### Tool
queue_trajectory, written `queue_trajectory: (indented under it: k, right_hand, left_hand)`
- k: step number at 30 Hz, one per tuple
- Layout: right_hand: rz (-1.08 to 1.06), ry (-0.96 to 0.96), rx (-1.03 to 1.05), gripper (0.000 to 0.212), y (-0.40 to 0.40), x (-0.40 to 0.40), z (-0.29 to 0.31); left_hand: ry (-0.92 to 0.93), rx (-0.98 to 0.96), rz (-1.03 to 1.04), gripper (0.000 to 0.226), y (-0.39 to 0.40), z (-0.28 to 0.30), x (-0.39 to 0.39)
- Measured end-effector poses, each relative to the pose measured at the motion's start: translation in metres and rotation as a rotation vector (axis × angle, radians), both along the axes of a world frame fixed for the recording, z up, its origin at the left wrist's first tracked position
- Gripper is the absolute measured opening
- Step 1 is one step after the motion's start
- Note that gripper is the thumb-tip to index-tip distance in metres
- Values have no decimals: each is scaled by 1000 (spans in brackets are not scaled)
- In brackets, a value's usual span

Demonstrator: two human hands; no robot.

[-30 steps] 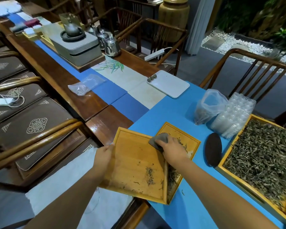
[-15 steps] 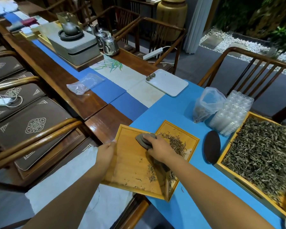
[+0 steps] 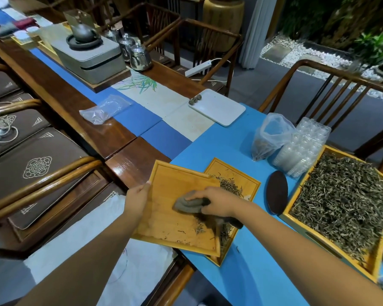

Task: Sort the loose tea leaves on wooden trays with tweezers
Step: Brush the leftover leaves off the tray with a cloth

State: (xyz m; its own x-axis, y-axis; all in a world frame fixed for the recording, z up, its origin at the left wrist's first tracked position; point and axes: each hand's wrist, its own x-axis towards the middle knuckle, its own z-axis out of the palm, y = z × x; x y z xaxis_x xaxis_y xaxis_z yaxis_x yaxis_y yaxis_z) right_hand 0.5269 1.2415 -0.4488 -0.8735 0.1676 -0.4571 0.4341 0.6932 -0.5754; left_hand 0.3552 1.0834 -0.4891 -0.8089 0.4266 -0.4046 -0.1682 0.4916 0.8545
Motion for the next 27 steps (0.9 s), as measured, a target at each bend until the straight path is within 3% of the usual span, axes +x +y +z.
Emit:
queue_trajectory:
  k: [8,14,19,27]
  right_hand:
    - [79,73,86,54,-35,-38,0]
    - [168,51,89,56,-57,-31,-2]
    - [288,69,211,55,-64,-25,7]
    - [410,111,316,51,-50,-2,9]
  left_hand:
    - [-76,54,15,27,9,4,4]
    - [-81,85,17,27,14,7,5]
    - [-106,112,-11,25,17,9,8]
    - [-34,39,-18,28,12,7,3]
